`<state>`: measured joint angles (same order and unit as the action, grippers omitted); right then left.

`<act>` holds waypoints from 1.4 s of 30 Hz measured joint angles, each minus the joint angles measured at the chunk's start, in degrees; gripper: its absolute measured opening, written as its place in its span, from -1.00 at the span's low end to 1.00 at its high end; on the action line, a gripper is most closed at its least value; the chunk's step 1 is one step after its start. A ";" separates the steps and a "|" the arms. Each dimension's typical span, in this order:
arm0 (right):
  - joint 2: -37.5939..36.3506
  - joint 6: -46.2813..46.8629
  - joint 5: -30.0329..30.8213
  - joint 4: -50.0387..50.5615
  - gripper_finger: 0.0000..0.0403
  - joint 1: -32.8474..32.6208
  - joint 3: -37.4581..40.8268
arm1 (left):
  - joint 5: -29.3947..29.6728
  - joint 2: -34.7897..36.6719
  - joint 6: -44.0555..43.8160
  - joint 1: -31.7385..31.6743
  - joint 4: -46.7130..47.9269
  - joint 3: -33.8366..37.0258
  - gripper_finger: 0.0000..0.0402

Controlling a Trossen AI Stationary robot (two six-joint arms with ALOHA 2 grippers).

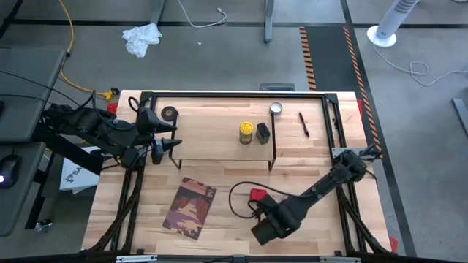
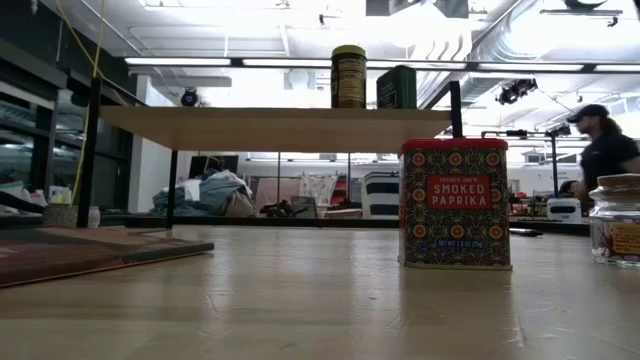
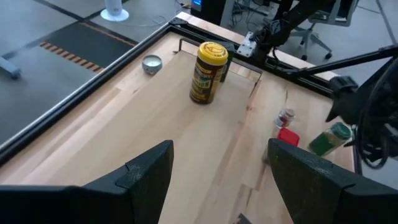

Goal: Shelf spices
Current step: Put the green seasoning bottle on the shelf

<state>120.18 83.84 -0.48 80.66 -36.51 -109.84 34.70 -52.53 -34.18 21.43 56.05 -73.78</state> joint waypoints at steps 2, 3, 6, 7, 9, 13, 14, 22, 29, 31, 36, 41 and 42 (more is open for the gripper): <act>0.50 -2.63 -0.46 1.58 0.55 0.25 0.09 | -0.10 -0.03 -0.45 -0.02 -0.02 0.00 0.28; 0.50 -3.27 -0.50 2.43 0.55 0.23 0.11 | -0.10 -0.03 -0.92 -0.02 -0.02 0.00 0.28; 0.53 -4.38 -1.44 2.76 0.55 -0.24 0.09 | -1.08 -0.05 -2.33 -0.02 -0.06 0.00 0.28; 0.64 -4.38 -1.86 2.68 0.55 -0.52 0.09 | -1.47 -0.07 -2.68 -0.02 -0.06 0.00 0.28; 0.70 -4.13 -2.71 2.54 0.55 -1.13 0.09 | -1.64 -0.09 -2.72 -0.02 -0.13 0.00 0.28; 0.69 -2.25 -4.13 1.46 0.55 -2.52 0.09 | -1.60 -0.09 -3.27 -0.02 -0.17 0.00 0.28; 0.68 -1.63 -4.04 0.89 0.55 -2.84 0.09 | -1.56 -0.09 -3.27 -0.02 -0.15 0.00 0.28; 4.75 -1.58 -2.38 -1.50 0.55 -2.69 0.07 | -1.13 -0.71 -4.22 -0.02 -0.17 0.00 0.28; 8.16 -3.15 -4.14 -3.96 0.54 -2.54 0.09 | -1.16 -2.06 -4.78 -0.02 -0.19 0.00 0.28; 8.29 -3.31 -4.07 -4.46 0.50 -2.56 0.09 | -1.26 -2.44 -4.77 -0.02 -0.19 0.00 0.28; 8.22 -3.37 -2.96 -3.91 0.09 -1.88 0.09 | -1.23 -3.01 -4.75 -0.02 -0.19 0.00 0.28; 5.83 -6.24 -2.83 -0.11 -0.10 -0.60 -1.38 | -1.28 -2.73 -3.26 -0.02 -0.16 -0.09 0.28; 4.91 -7.01 -2.74 1.40 -0.10 -0.25 -2.37 | -1.52 -2.60 -2.39 -0.02 -0.18 -0.30 0.28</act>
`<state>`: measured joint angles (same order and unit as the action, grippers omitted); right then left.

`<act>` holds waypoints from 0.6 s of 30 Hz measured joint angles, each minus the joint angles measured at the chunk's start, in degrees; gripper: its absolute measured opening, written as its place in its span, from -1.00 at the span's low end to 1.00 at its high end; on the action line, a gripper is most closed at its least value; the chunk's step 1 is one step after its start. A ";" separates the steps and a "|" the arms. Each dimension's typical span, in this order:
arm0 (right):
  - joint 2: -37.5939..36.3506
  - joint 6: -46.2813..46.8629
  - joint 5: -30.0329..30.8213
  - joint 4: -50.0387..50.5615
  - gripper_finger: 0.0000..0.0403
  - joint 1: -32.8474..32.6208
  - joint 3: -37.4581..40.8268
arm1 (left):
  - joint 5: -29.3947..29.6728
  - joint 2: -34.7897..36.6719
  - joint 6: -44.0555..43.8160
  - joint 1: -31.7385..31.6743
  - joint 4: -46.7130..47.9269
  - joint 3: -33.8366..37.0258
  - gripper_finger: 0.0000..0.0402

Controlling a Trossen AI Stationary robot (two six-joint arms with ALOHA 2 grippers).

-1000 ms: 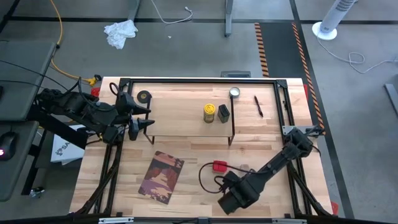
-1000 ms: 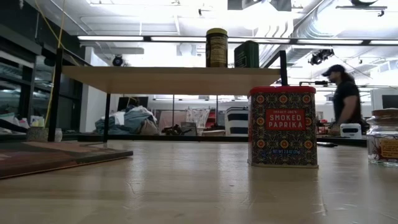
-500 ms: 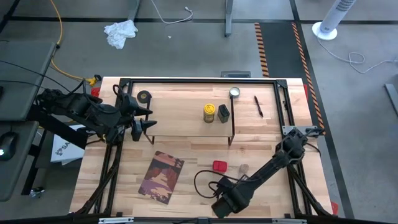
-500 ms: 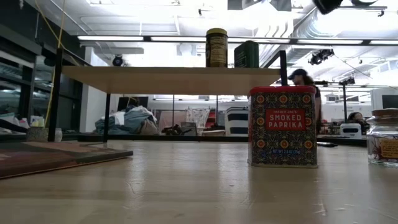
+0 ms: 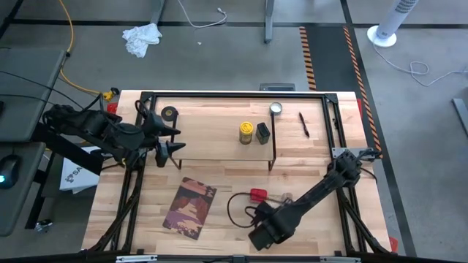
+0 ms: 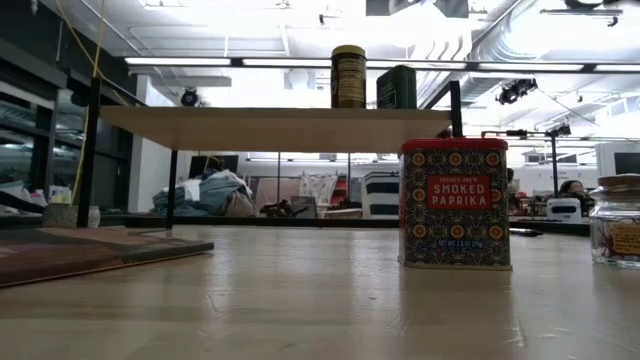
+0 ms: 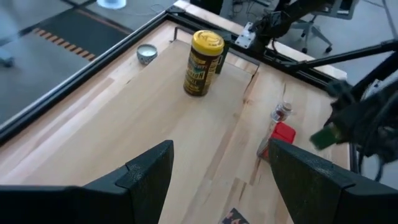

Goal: Shelf spices
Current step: Put the green seasoning bottle on the shelf

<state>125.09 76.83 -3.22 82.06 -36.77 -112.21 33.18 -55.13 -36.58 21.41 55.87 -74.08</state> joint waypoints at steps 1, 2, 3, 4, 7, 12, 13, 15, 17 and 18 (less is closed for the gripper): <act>-1.01 -0.93 0.23 1.79 -0.10 0.36 -1.22 | -0.21 0.23 0.95 0.00 -0.04 -0.21 0.28; -1.94 -2.02 0.69 3.58 -0.10 0.83 -2.74 | -0.30 0.48 1.68 0.00 -0.03 -0.41 0.28; -2.94 -3.15 1.77 5.29 -0.10 1.44 -4.50 | -0.30 0.78 2.49 0.00 0.03 -0.69 0.28; -3.82 -4.03 3.59 6.43 -0.10 2.19 -6.40 | -0.28 1.07 3.36 0.00 0.03 -0.98 0.28; -5.74 -6.54 11.03 5.90 -0.10 6.04 -13.81 | 1.19 2.26 6.39 0.04 0.02 -1.78 0.28; -7.00 -13.39 20.49 -2.36 -0.10 17.03 -22.01 | 3.49 4.59 10.62 0.02 1.30 -1.89 0.28; -7.66 -14.73 20.06 -6.35 -0.10 19.52 -20.97 | 3.81 4.96 10.75 0.04 1.98 -1.89 0.28; -7.75 -17.13 18.10 -10.32 -0.10 24.58 -20.35 | 3.79 5.66 10.52 0.00 3.93 -1.82 0.28; -7.28 -18.92 15.85 -10.94 -0.10 28.39 -20.34 | 3.72 6.30 10.32 0.02 5.43 -1.82 0.28; -7.10 -19.40 14.63 -10.95 -0.10 29.92 -20.34 | 3.60 6.48 10.29 0.01 6.20 -1.82 0.28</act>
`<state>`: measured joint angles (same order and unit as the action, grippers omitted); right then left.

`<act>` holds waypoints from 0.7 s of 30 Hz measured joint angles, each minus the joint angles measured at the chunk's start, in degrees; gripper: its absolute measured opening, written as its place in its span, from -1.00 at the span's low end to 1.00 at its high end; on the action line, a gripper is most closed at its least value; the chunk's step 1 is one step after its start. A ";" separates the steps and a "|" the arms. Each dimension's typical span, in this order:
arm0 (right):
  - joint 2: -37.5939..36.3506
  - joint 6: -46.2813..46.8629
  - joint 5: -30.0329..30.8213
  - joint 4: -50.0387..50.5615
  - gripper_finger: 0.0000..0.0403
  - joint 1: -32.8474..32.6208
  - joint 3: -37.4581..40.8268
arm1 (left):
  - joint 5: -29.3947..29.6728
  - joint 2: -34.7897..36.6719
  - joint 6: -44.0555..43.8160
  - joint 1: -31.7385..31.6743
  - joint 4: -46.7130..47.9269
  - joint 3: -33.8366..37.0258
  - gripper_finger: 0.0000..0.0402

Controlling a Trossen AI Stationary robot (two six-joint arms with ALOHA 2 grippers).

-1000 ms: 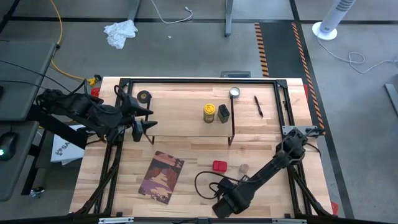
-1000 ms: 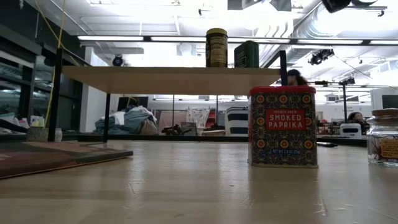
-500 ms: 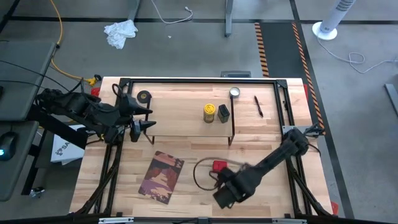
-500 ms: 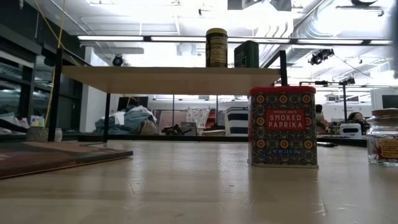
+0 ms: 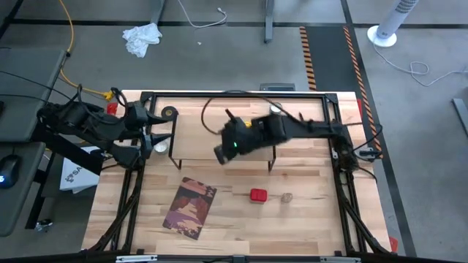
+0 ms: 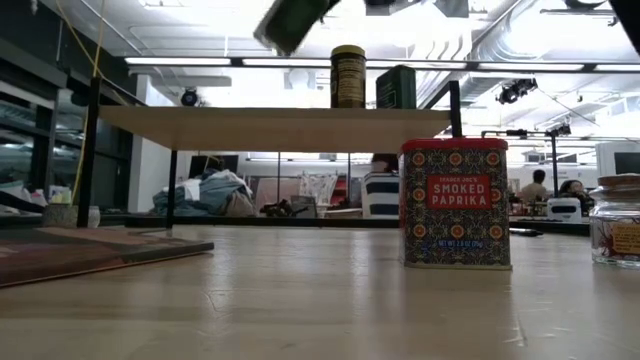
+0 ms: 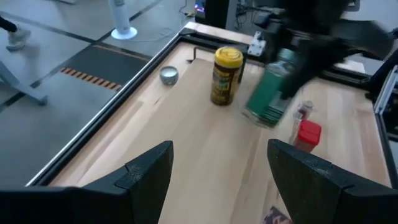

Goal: Shelf spices
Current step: Put the green seasoning bottle on the shelf

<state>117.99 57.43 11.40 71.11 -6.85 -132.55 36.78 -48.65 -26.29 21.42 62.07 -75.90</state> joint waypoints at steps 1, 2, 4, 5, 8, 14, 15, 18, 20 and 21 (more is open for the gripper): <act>0.15 -0.51 -0.77 0.21 -0.10 1.15 0.01 | -0.03 0.28 -0.01 -0.01 0.48 0.00 0.28; 0.36 -1.00 -1.03 0.33 -0.10 2.11 0.07 | -0.03 0.59 -0.01 -0.01 0.85 0.00 0.28; 0.49 -1.76 -2.16 0.28 -0.10 3.65 0.08 | -0.07 0.85 0.00 0.01 1.58 0.00 0.28; 0.49 -2.12 -2.79 0.27 -0.10 4.26 0.09 | -0.07 0.99 -0.01 0.01 1.67 0.02 0.28; 0.49 -3.30 -5.90 0.37 -0.10 5.58 0.09 | -0.07 1.47 -0.01 -0.01 1.64 0.02 0.28; 1.19 -4.78 -7.14 3.63 0.12 5.85 0.31 | 1.90 1.58 -1.89 -0.01 1.50 0.02 0.28; 1.21 -5.04 -6.28 3.98 0.17 5.83 0.31 | 2.20 1.54 -2.02 -0.01 1.46 0.02 0.28; 1.25 -5.95 -3.45 6.06 0.22 5.82 0.31 | 3.34 1.37 -2.23 -0.01 1.32 0.04 0.28; 1.25 -6.51 -2.28 6.50 0.23 5.85 0.31 | 4.01 1.30 -3.05 -0.01 1.29 0.04 0.28; 1.25 -6.52 -1.57 6.75 0.24 5.85 0.31 | 4.26 1.24 -3.48 -0.01 1.30 0.04 0.28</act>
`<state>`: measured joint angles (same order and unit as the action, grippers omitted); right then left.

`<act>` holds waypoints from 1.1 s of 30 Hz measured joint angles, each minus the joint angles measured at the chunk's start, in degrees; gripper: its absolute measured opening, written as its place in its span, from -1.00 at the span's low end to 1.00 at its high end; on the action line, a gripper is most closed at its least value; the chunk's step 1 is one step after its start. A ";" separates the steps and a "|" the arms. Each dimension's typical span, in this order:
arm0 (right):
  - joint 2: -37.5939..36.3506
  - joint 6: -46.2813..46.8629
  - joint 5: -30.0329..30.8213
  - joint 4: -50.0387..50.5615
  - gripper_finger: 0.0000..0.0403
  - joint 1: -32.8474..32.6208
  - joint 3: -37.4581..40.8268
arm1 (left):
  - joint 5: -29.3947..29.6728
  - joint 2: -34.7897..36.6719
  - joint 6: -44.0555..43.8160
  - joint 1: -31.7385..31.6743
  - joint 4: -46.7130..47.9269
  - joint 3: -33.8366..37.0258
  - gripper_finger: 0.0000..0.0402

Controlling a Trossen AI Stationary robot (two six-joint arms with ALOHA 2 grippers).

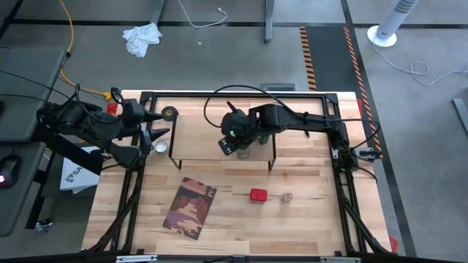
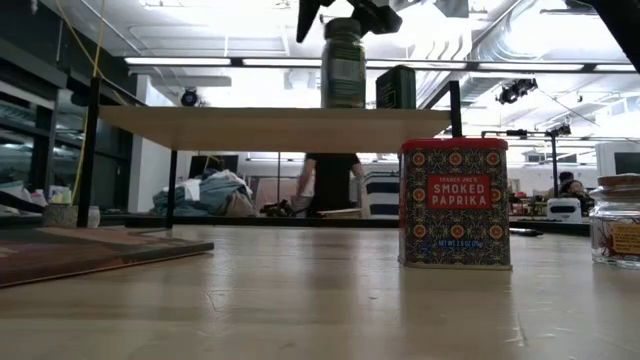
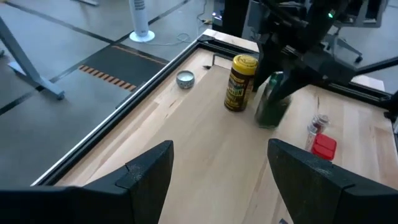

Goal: Shelf spices
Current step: Put the green seasoning bottle on the shelf

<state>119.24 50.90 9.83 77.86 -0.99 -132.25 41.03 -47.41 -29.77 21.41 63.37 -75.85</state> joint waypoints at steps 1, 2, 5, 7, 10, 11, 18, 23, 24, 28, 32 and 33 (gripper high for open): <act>0.00 -0.35 0.88 0.32 0.24 0.00 0.00 | 0.23 -0.05 -0.34 0.00 -0.04 0.00 0.28; 0.02 -1.00 1.84 0.36 0.24 0.00 0.00 | 0.37 -0.05 -0.69 0.00 -0.04 0.00 0.28; 0.02 -2.65 5.07 0.26 0.25 0.00 0.00 | 0.53 -0.05 -1.52 0.00 -0.07 0.00 0.28; 0.02 -4.63 6.83 -0.40 0.25 -0.02 0.00 | 0.58 -0.05 -1.52 0.00 -0.09 0.00 0.28; 0.02 -7.77 8.63 -2.20 0.25 0.00 0.00 | 1.07 -0.05 -1.52 0.00 -0.09 0.00 0.28; -0.01 -9.59 9.41 -3.16 0.26 0.00 -0.01 | 1.32 -0.05 -1.52 0.00 -0.12 0.00 0.28; -4.35 -18.76 16.46 -8.73 0.10 -2.67 -2.22 | 1.53 -0.05 -1.54 0.00 -0.08 0.00 0.28; -8.10 -11.74 15.41 0.59 -0.19 -8.54 -2.04 | 1.50 -0.28 -1.69 0.00 -0.02 0.02 0.28; -8.16 -8.18 16.08 5.27 -0.29 -9.99 -2.03 | 1.36 -0.40 -1.69 0.02 0.04 0.02 0.28; -8.56 1.09 17.97 10.81 -0.84 -15.32 1.23 | 1.29 -1.62 -1.65 0.02 0.09 0.10 0.28; -8.31 8.98 19.08 8.48 -0.94 -16.97 8.25 | 1.07 -2.98 -1.68 0.01 -0.10 1.74 0.28; -8.31 11.46 19.25 9.65 -0.97 -16.75 10.75 | 0.51 -3.31 -1.77 0.01 -0.01 2.19 0.28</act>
<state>110.93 62.36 29.08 87.51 -17.75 -121.49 41.54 -50.72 -31.55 21.42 63.37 -73.67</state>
